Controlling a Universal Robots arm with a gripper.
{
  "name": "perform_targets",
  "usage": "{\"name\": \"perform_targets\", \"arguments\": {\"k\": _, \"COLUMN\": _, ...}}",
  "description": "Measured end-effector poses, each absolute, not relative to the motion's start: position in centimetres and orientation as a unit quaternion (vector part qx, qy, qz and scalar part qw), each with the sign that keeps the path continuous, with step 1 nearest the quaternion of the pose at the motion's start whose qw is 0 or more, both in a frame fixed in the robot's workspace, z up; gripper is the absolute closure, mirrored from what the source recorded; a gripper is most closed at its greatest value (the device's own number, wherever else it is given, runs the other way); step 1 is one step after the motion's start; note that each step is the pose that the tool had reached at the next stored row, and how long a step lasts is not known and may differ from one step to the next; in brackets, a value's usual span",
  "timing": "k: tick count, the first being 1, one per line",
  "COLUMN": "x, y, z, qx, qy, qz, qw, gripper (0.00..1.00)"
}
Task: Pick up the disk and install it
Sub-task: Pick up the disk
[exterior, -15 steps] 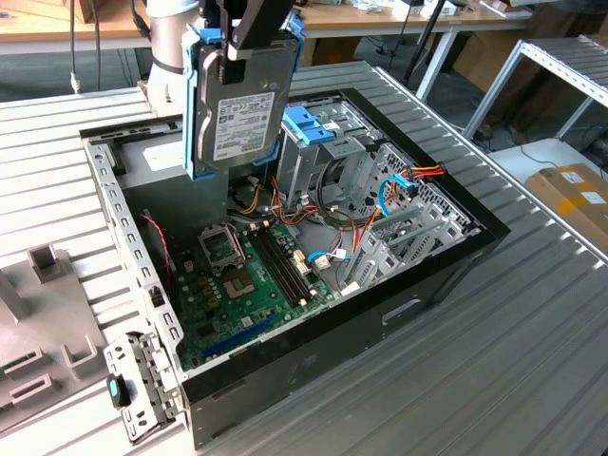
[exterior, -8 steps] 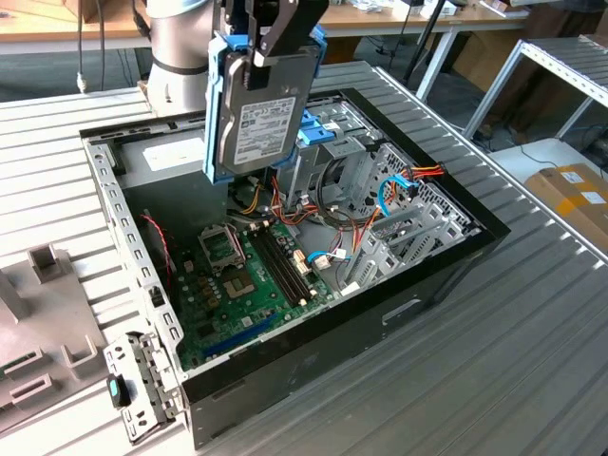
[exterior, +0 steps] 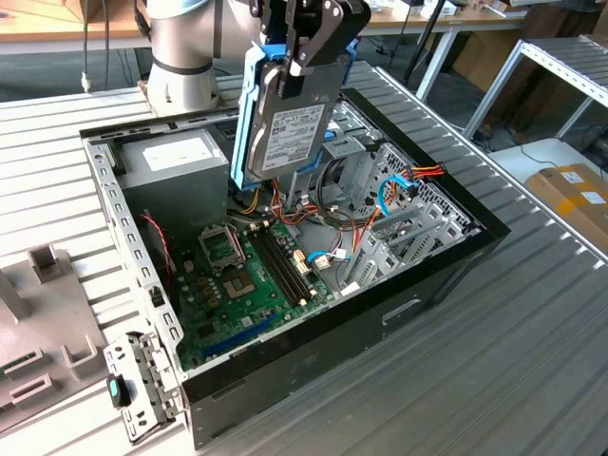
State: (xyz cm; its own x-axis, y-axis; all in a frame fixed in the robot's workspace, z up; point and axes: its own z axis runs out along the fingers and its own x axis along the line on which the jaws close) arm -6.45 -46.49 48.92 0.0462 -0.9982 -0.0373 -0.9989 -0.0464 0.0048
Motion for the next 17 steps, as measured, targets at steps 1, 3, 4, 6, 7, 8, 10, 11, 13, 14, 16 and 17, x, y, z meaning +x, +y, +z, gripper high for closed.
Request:
{"name": "perform_targets", "arguments": {"k": 1, "x": -6.2, "y": -46.7, "z": 48.9, "qx": -0.723, "qy": 0.691, "qz": 0.015, "qw": 0.011, "gripper": 0.63}}
{"name": "perform_targets", "arguments": {"k": 3, "x": -5.8, "y": -46.9, "z": 48.9, "qx": -0.723, "qy": 0.691, "qz": 0.015, "qw": 0.011, "gripper": 0.63}}
{"name": "perform_targets", "arguments": {"k": 4, "x": -5.5, "y": -47.0, "z": 48.8, "qx": -0.723, "qy": 0.691, "qz": 0.015, "qw": 0.011, "gripper": 0.63}}
{"name": "perform_targets", "arguments": {"k": 6, "x": -5.0, "y": -47.3, "z": 48.8, "qx": -0.723, "qy": 0.691, "qz": 0.015, "qw": 0.011, "gripper": 0.63}}
{"name": "perform_targets", "arguments": {"k": 7, "x": -4.9, "y": -47.4, "z": 48.8, "qx": -0.723, "qy": 0.691, "qz": 0.015, "qw": 0.011, "gripper": 0.63}}
{"name": "perform_targets", "arguments": {"k": 8, "x": -4.5, "y": -47.5, "z": 48.8, "qx": -0.723, "qy": 0.691, "qz": 0.015, "qw": 0.011, "gripper": 0.63}}
{"name": "perform_targets", "arguments": {"k": 10, "x": -3.9, "y": -47.7, "z": 48.7, "qx": -0.723, "qy": 0.691, "qz": 0.015, "qw": 0.011, "gripper": 0.63}}
{"name": "perform_targets", "arguments": {"k": 11, "x": -3.4, "y": -47.8, "z": 48.7, "qx": -0.723, "qy": 0.691, "qz": 0.015, "qw": 0.011, "gripper": 0.63}}
{"name": "perform_targets", "arguments": {"k": 13, "x": -2.8, "y": -48.0, "z": 48.6, "qx": -0.723, "qy": 0.691, "qz": 0.015, "qw": 0.011, "gripper": 0.63}}
{"name": "perform_targets", "arguments": {"k": 14, "x": -2.2, "y": -48.2, "z": 48.5, "qx": -0.723, "qy": 0.691, "qz": 0.015, "qw": 0.011, "gripper": 0.63}}
{"name": "perform_targets", "arguments": {"k": 16, "x": -1.6, "y": -48.4, "z": 48.5, "qx": -0.723, "qy": 0.691, "qz": 0.015, "qw": 0.011, "gripper": 0.63}}
{"name": "perform_targets", "arguments": {"k": 17, "x": -1.4, "y": -48.5, "z": 48.5, "qx": -0.723, "qy": 0.691, "qz": 0.015, "qw": 0.011, "gripper": 0.63}}
